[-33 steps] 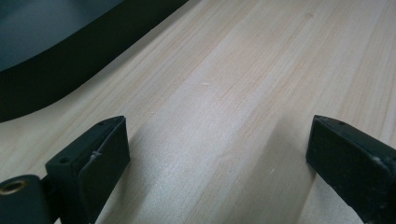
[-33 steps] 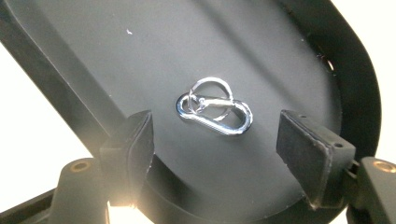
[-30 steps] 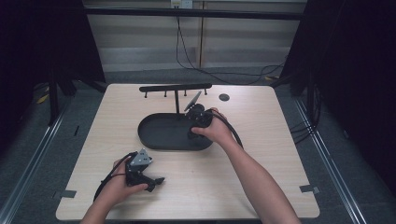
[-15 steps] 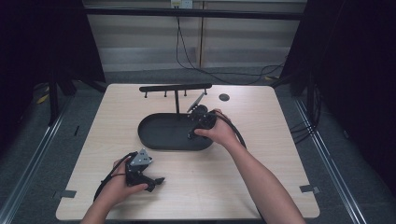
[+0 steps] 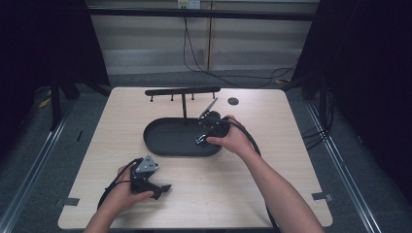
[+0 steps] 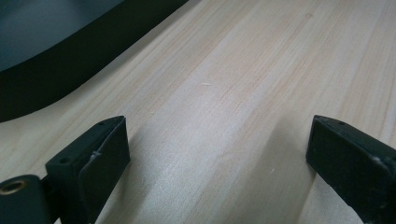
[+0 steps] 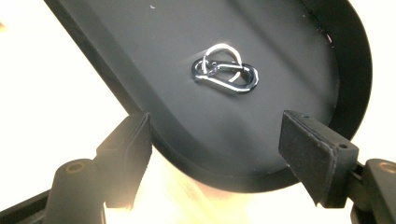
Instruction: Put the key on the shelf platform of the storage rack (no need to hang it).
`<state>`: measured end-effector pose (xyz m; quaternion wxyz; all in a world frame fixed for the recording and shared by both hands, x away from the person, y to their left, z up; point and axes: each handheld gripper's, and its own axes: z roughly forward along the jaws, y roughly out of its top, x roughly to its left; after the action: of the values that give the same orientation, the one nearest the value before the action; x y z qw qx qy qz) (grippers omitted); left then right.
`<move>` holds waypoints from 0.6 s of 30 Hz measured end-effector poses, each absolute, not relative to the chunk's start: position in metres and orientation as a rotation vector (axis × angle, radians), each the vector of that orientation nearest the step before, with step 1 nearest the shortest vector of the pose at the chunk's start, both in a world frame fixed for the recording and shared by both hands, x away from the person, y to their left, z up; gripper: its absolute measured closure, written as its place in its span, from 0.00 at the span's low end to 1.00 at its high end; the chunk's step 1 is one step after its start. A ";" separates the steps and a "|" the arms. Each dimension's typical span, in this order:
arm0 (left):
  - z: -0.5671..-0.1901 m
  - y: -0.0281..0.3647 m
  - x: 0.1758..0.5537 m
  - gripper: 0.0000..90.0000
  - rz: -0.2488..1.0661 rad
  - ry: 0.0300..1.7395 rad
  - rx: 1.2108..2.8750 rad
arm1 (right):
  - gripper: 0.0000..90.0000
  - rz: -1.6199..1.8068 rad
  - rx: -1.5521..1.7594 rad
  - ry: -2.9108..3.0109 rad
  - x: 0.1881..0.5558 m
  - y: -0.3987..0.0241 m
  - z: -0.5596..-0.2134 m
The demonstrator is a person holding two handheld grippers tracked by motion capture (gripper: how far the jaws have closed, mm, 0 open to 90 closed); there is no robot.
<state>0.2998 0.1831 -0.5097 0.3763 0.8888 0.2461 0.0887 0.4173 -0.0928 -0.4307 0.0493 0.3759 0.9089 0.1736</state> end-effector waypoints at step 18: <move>-0.510 0.183 0.300 0.07 0.224 0.629 2.274 | 0.29 0.557 1.189 2.762 0.402 -0.119 -0.428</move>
<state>0.2997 0.1831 -0.5097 0.3761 0.8890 0.2460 0.0875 0.4022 -0.1195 -0.4279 0.0416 0.3884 0.9024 0.1818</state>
